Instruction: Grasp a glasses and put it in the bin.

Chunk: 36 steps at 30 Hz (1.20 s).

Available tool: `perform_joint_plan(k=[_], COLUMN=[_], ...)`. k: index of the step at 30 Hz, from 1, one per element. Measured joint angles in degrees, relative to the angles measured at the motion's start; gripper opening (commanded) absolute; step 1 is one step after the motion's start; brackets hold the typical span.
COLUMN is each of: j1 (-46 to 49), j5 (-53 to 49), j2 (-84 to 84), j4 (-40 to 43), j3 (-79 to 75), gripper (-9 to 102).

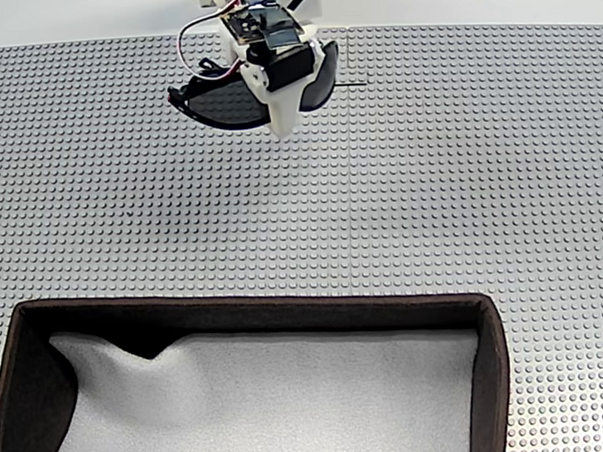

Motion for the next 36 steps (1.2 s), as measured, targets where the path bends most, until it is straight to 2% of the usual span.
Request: perform_joint_plan(k=[6,9,13,16,19,22,25,30,36], j1=[-1.1,-2.5,-1.8,-1.2,0.4,0.8,4.2,6.6,7.0], j5=[-0.4,-0.3,0.8,2.2,4.9,7.1,10.7,12.0,8.0], j2=[1.9,3.1,3.2,3.2,3.3,3.4,3.1,-3.6,-14.1], j4=[9.8,9.9,2.0,-8.3,-24.8,-43.4,-68.1,-84.8,-91.0], j3=[6.1,10.9,11.2,11.3,12.7,17.1,19.5,17.3,2.1], gripper=[-1,-1,-1,-1,-1,0,0,0,0])
